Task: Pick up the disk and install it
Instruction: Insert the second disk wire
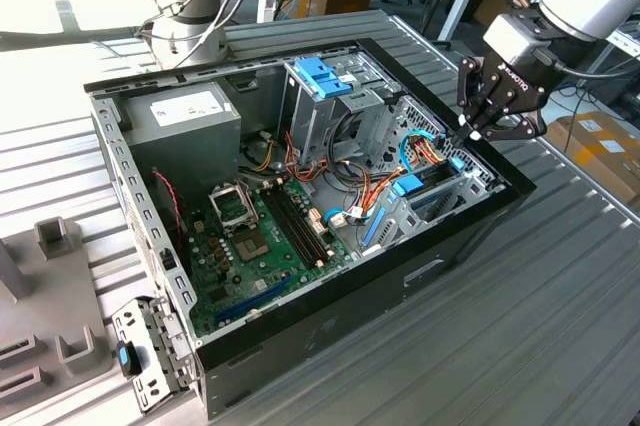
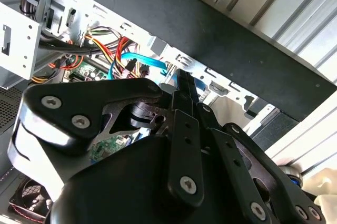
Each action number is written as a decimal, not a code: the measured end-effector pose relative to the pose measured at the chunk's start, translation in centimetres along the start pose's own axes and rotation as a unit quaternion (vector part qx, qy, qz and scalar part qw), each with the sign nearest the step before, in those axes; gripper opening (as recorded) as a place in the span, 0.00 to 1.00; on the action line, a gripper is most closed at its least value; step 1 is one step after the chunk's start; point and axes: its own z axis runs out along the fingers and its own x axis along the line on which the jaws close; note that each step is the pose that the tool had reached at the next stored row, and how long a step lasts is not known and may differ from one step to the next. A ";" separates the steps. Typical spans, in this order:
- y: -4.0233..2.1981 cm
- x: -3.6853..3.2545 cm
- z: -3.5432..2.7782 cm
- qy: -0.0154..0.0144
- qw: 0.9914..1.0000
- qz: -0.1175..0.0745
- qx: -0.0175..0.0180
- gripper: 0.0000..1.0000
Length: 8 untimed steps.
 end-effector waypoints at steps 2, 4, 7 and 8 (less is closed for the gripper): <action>0.13 0.00 -0.03 0.000 1.000 0.000 0.000 0.11; 0.16 0.00 -0.02 0.000 1.000 0.000 0.000 0.11; 0.18 0.00 -0.03 0.000 1.000 0.000 0.000 0.11; 0.18 0.00 -0.03 0.000 1.000 0.000 0.000 0.11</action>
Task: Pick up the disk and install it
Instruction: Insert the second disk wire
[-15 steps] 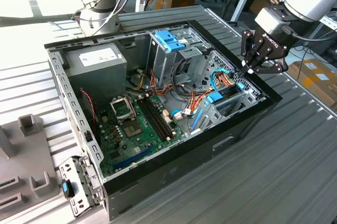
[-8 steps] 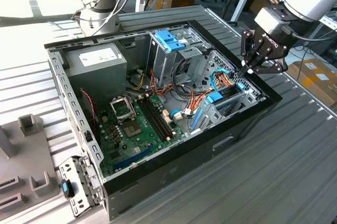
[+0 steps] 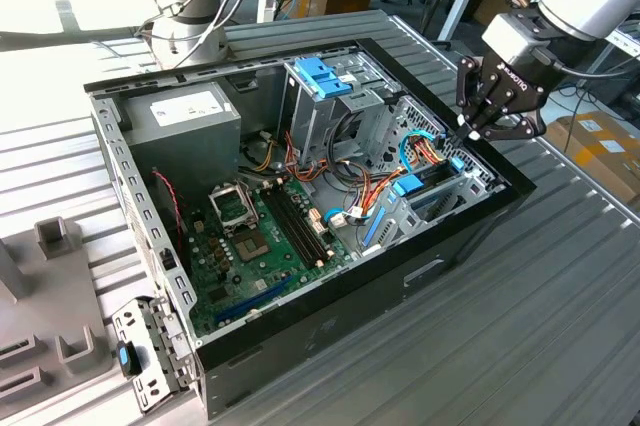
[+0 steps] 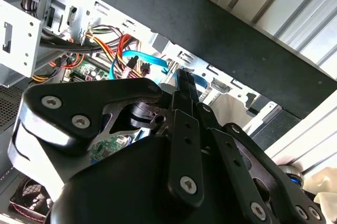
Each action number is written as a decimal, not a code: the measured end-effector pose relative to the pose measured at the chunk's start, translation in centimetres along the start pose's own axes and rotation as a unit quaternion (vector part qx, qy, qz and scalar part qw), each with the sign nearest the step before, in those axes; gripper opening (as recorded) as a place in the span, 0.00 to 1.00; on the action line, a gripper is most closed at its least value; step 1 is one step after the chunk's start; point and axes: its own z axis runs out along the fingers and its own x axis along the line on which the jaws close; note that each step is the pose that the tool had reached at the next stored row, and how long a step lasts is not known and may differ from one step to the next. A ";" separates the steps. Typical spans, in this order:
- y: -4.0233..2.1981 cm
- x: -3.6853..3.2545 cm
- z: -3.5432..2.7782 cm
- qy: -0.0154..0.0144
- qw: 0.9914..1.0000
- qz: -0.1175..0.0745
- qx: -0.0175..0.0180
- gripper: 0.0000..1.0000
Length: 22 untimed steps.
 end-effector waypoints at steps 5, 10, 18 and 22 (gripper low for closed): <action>0.00 0.00 0.00 0.000 1.000 0.000 0.000 0.36; 0.02 -0.02 -0.13 0.000 1.000 0.000 0.000 0.42; 1.17 -0.06 -0.80 0.000 1.000 0.000 0.001 0.42; 2.24 -0.03 -0.72 0.000 1.000 0.000 0.001 0.42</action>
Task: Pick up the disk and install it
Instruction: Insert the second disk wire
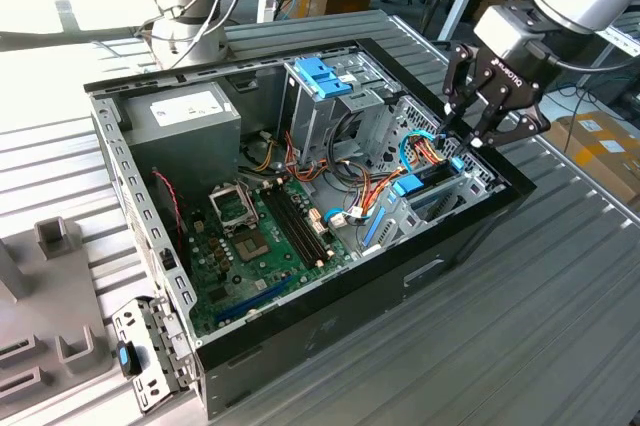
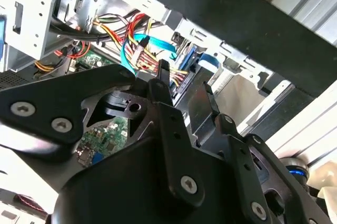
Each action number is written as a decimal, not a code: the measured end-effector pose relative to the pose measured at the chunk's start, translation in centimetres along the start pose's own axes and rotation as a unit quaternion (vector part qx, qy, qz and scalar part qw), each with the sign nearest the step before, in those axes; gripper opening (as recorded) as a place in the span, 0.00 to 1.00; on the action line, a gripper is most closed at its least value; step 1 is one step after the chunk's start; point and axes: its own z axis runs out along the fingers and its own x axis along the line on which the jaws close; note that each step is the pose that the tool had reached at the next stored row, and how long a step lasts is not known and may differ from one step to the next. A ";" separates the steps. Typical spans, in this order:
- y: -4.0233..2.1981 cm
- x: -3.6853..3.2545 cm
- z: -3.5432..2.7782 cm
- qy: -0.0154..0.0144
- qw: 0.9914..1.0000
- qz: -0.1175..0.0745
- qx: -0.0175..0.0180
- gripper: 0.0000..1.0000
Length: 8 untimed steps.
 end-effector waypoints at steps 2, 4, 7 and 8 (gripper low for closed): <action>1.04 0.54 0.09 0.000 1.000 0.000 0.000 0.42; 1.03 1.05 0.08 0.003 1.000 0.000 0.000 0.42; 1.02 1.43 0.04 0.010 1.000 0.001 0.000 0.11; 1.02 1.48 0.04 0.011 1.000 0.001 0.000 0.11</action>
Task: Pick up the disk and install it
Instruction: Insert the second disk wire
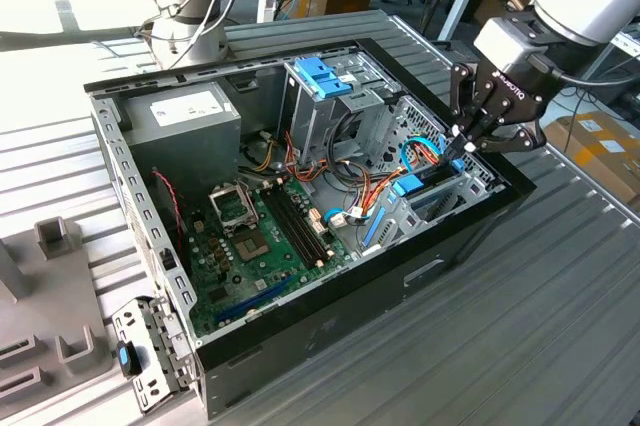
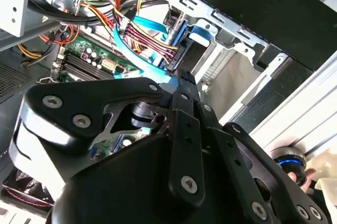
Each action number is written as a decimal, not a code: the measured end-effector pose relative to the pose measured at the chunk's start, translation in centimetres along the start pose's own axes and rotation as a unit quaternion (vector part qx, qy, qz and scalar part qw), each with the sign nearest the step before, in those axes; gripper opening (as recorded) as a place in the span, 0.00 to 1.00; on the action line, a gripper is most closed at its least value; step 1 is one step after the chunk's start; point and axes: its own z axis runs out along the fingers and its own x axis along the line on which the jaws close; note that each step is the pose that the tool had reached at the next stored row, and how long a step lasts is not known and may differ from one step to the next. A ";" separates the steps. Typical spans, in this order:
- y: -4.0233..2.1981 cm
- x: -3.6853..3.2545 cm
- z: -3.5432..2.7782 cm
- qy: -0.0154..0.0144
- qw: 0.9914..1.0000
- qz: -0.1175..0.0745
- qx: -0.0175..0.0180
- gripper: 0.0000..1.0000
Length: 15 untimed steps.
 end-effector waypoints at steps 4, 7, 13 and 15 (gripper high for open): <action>0.00 0.04 -0.01 0.002 1.000 0.000 0.000 0.11; 0.00 0.03 0.01 0.002 1.000 0.000 0.000 0.11; 0.00 -0.02 0.01 0.002 1.000 0.000 0.000 0.24; 0.00 -0.04 0.01 0.002 1.000 0.000 0.000 0.30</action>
